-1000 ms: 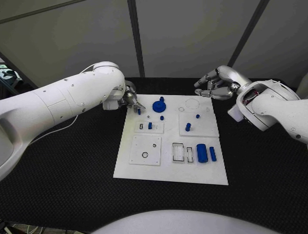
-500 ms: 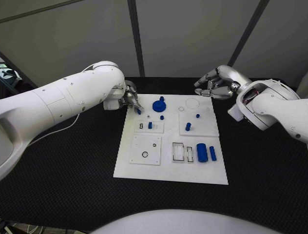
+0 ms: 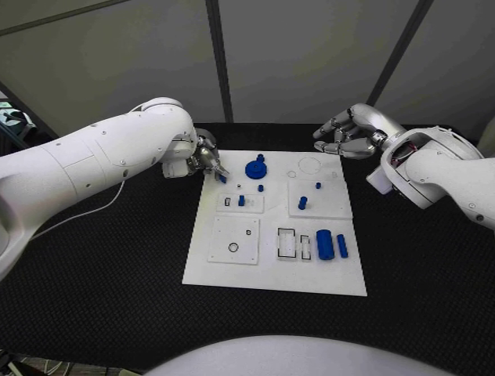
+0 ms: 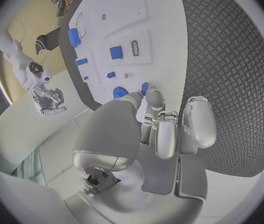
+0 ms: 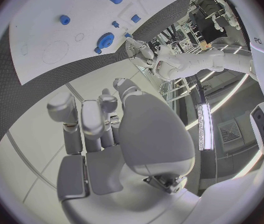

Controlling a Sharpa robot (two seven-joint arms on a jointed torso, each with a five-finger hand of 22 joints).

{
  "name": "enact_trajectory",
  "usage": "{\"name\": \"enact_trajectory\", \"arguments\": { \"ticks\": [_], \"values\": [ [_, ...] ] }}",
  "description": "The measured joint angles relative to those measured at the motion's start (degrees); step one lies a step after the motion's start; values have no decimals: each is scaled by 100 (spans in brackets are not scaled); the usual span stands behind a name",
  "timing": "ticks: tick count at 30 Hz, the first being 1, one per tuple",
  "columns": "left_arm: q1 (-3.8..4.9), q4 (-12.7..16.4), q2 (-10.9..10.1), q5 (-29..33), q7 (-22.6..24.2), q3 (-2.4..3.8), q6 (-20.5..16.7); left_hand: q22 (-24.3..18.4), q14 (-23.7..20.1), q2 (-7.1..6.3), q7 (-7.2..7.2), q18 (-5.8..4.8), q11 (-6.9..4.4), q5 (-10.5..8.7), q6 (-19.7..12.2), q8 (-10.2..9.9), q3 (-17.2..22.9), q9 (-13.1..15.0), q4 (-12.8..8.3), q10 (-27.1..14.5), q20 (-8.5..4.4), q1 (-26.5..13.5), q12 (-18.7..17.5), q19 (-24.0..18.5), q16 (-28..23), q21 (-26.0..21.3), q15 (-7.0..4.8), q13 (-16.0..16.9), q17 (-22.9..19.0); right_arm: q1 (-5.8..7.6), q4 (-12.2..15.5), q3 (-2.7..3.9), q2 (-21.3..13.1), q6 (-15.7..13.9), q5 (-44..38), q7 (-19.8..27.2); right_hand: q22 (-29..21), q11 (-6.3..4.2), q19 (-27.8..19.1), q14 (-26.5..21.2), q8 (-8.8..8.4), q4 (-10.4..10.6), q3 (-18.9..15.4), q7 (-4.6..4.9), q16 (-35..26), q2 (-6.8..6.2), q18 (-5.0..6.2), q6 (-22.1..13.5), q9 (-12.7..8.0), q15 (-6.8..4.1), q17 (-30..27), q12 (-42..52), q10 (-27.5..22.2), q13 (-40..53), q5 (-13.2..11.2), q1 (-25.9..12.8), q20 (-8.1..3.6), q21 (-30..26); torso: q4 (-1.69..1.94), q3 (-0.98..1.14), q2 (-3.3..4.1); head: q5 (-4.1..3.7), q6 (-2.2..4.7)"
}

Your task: Assemble the parts on the task board

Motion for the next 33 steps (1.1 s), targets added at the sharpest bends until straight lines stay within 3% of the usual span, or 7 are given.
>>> {"name": "enact_trajectory", "arguments": {
  "ticks": [4, 11, 13, 20, 29, 33],
  "values": [
    [0, 398, -283, 237, 41, -1, -116, 68, 0, -287, 0, 0, 0, 70, 1, 84, 551, 121, -64, 18, -21, -242, -1, 21, 24, 35, 0, -17, 0, 0, -4, 0, -8, 0, 0, 1, 0, 0, 0, 0, 0, 0, 0, 0, 0, 0, 0, 0, 0, 0, 0, 0, 0, 0, 0, 0, 0, 0, 0, 0, -4, -19, -4],
    [0, 1196, -790, 577, 102, -3, -402, 148, 27, -605, -32, -1, 20, 176, 34, 172, 1129, 258, -171, 122, -62, -548, 42, 62, 44, 101, -19, 47, 0, 0, -17, 0, -24, 0, 2, 1, -1, 0, 0, 0, 0, 0, 0, 0, 0, 0, 0, 0, 0, 0, -1, 0, 0, -1, 0, 0, 0, 0, 5, -1, -5, -23, -10],
    [-7, 1450, -944, 655, 119, -3, -500, 148, 11, -635, -45, 0, -29, 205, 47, 174, 1153, 277, -156, 172, -66, -578, 44, 66, 44, 101, -35, 60, 0, 0, -20, 0, -28, 0, 3, 1, -1, 0, 0, 0, 0, 0, 0, 0, 0, 0, 0, 0, 0, 0, -1, 0, 0, -1, 0, 0, 0, 0, 6, -2, -5, -16, -19],
    [-112, 2121, -1311, 741, 157, -34, -762, 148, 6, -718, -52, -1, -11, 293, 54, 210, 1249, 321, -204, 192, -61, -661, 44, 103, 44, 129, -40, 62, 0, 0, -29, 0, -22, -1, 4, 0, -1, 0, 0, 0, 0, 0, 0, 0, 0, 0, 0, 0, 0, 0, -1, 0, 0, -1, 0, 0, 0, 0, 10, -2, -5, 14, -34],
    [-267, 2368, -1394, 370, 168, -76, -922, 147, 6, -756, -73, -1, -21, 315, 78, 211, 1317, 324, -236, 244, -82, -700, 72, 123, 67, 156, -39, 80, 0, 0, -37, 0, -13, -1, 4, 0, 8, 0, 0, 0, 0, 0, 0, 0, 0, 0, 0, 0, 0, 0, -2, 0, 0, 5, 0, 0, 0, 0, -3, -3, -5, 43, -47],
    [-294, 2387, -1391, 89, 159, -81, -988, 147, 27, -839, -75, -1, -30, 581, 96, 261, 1368, 373, -226, 257, -82, -784, 87, 123, 67, 178, -58, 75, 0, 0, -37, 0, -20, -1, 4, 0, 8, 0, 0, 0, 0, 0, 0, 0, 0, 0, 0, 0, 0, 0, -2, 0, 0, 5, 0, 0, 0, 0, -7, -2, -2, 43, -51]
  ]
}}
